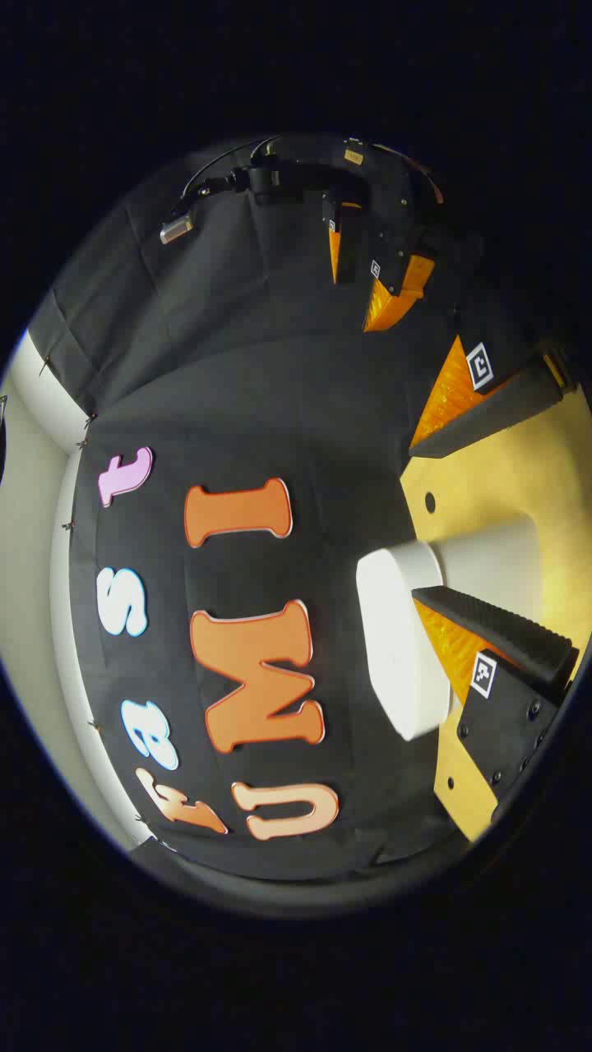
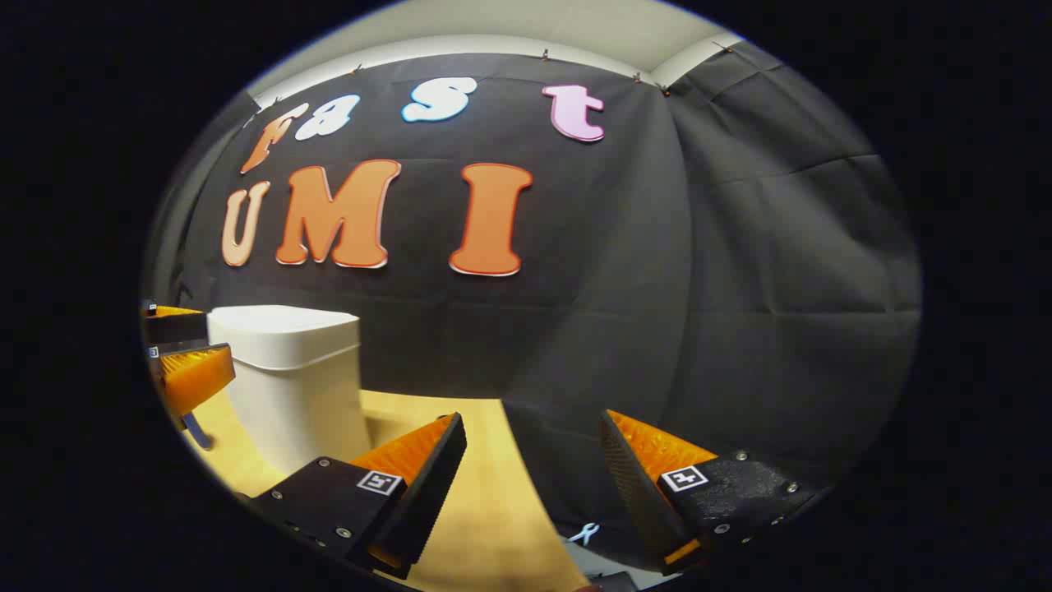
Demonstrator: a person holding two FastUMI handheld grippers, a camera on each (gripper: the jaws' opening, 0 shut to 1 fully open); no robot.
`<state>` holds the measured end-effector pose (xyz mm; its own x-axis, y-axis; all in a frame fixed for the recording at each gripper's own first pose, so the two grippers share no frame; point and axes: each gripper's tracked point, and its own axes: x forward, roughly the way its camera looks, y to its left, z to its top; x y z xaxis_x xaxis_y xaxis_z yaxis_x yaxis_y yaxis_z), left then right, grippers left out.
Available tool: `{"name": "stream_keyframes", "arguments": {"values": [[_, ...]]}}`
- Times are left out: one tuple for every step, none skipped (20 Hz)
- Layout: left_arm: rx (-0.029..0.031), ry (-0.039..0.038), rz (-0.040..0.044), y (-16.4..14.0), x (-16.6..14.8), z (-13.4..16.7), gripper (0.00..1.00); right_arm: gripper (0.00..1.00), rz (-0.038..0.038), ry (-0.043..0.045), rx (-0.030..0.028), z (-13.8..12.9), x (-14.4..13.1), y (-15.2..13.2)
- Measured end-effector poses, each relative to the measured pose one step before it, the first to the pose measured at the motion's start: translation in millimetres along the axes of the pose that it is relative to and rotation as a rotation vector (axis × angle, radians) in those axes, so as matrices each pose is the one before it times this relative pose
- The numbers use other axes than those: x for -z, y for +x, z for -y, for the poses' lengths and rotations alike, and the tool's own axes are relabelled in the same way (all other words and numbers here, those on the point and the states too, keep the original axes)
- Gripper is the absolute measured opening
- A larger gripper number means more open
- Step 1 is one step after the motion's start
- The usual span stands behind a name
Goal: Press the lid of the desktop garbage bin to open it, pick up the crumpled paper on the desktop and throw it into the bin, then pick up the pop can on the desktop and drop it into the bin, and finally close the garbage bin lid.
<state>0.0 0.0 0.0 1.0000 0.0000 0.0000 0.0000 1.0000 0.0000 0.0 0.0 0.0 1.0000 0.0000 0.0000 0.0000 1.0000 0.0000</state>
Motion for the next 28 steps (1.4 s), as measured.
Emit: {"name": "stream_keyframes", "arguments": {"values": [[-0.01603, -0.00344, -0.00272, -11.81, -1.95, -25.53, 0.99, 0.98, -0.01192, 0.01972, -0.03101, -21.04, -4.24, -6.70], [-0.00045, -0.01772, -0.01544, -9.67, 2.60, -22.34, 0.99, 0.99, -0.00723, 0.02392, -0.04226, -37.54, -10.37, -11.18], [-0.02460, -0.03692, -0.03200, -13.99, 9.00, -46.09, 0.99, 0.99, -0.00072, -0.00351, -0.02643, -39.37, -8.03, -6.59], [-0.02287, -0.01050, -0.00534, -7.34, -0.11, -26.65, 0.99, 0.99, 0.00358, -0.00433, -0.01469, -23.13, -5.67, -3.76], [-0.02909, -0.00237, 0.00305, -6.85, -2.32, -28.09, 0.99, 0.98, 0.00788, -0.00333, -0.01850, -26.03, -6.65, -4.19], [-0.02652, 0.00292, 0.00056, -5.46, -0.56, -29.71, 0.99, 0.99, 0.00354, -0.00165, -0.01608, -24.90, -4.62, -3.87], [-0.03556, 0.00447, -0.00171, -1.33, 0.13, -36.71, 0.99, 0.98, -0.00878, 0.00556, -0.02939, -40.18, -3.90, -3.42], [-0.04521, 0.01001, -0.01310, -6.14, 8.34, -54.84, 1.00, 0.99, -0.00958, 0.00532, -0.01522, -36.11, -0.19, -0.66], [-0.01488, 0.00211, -0.00020, -1.58, 4.64, -22.75, 1.00, 0.99, -0.00021, 0.00351, -0.00394, -18.67, -1.20, 0.96], [-0.00861, -0.00840, 0.00318, 1.54, 1.91, -29.22, 1.00, 0.99, 0.00144, 0.00489, -0.00332, -25.39, -2.52, 2.77], [-0.00219, -0.01096, 0.00119, 2.69, 2.36, -18.63, 0.99, 0.99, -0.00020, 0.00266, 0.00238, -14.39, -0.45, 1.61], [-0.00073, -0.01668, 0.00151, 1.71, 3.33, -22.63, 0.99, 0.98, 0.00076, 0.00439, 0.01117, -13.26, 1.38, 2.25], [0.00146, -0.00919, -0.00147, 0.78, 3.37, -14.03, 0.99, 0.98, -0.00407, -0.00018, 0.01442, -7.64, 0.24, 2.36], [0.00165, -0.00196, 0.00073, 2.39, 1.11, -11.48, 0.99, 0.98, -0.01028, -0.01412, 0.02100, -5.18, 0.11, 3.18], [0.00302, 0.00970, -0.00317, 3.45, 0.08, -14.08, 0.99, 0.99, 0.00249, -0.03720, 0.02237, -5.98, -4.72, 3.39], [0.00618, 0.00571, 0.00636, 1.41, -3.34, -8.92, 0.99, 0.99, 0.00989, -0.00880, 0.00418, -4.30, -8.89, 1.28], [0.00042, -0.00197, 0.00487, 0.04, -3.19, -3.96, 0.99, 0.99, 0.00845, -0.00264, 0.00039, -1.00, -4.58, 1.51], [-0.00353, -0.00494, 0.00109, 0.90, -2.52, -3.76, 0.99, 0.98, 0.00263, -0.00697, 0.00012, -0.51, -4.10, 2.50], [-0.00790, -0.00889, -0.00493, 2.16, -0.64, -3.27, 0.99, 0.98, 0.00230, -0.01135, -0.00258, -0.01, -5.02, 2.32], [-0.00683, -0.00820, -0.00573, 1.77, -2.73, -2.92, 0.99, 0.98, -0.00010, -0.01655, -0.00413, 0.26, -5.80, 3.78], [-0.01495, -0.00614, 0.00029, 1.46, -2.64, -3.59, 0.99, 0.98, 0.00524, -0.02443, -0.00835, 4.60, -7.96, 3.61], [-0.01645, -0.00190, 0.00313, 3.15, -3.72, -3.25, 0.99, 0.97, 0.00429, -0.02677, -0.01574, 6.03, -11.32, 6.98], [-0.02471, 0.00288, -0.00319, 2.64, -1.83, -2.00, 0.99, 0.95, -0.00146, -0.01230, -0.01423, 2.45, -5.75, 4.63], [-0.01891, 0.00082, -0.01235, 2.30, 1.37, -2.03, 0.99, 0.94, -0.00120, -0.00886, -0.01293, 2.73, -7.18, 4.27], [-0.01982, -0.00606, -0.02267, 1.00, 6.59, -0.76, 0.96, 0.90, 0.00829, -0.01502, -0.00514, 7.25, -10.60, 5.67], [-0.00923, -0.00571, -0.01430, 0.86, 2.49, 0.83, 0.99, 0.86, 0.00976, -0.01150, -0.00164, 5.08, -7.26, 3.66], [-0.00856, -0.00008, -0.01155, 0.86, 1.37, 1.23, 0.99, 0.81, 0.00816, -0.01233, -0.00398, 5.12, -7.87, 6.98], [-0.00928, 0.00478, -0.00983, -0.66, 3.66, 0.51, 0.99, 0.79, -0.00959, -0.00437, -0.01755, -1.21, -2.08, 5.68]]}}
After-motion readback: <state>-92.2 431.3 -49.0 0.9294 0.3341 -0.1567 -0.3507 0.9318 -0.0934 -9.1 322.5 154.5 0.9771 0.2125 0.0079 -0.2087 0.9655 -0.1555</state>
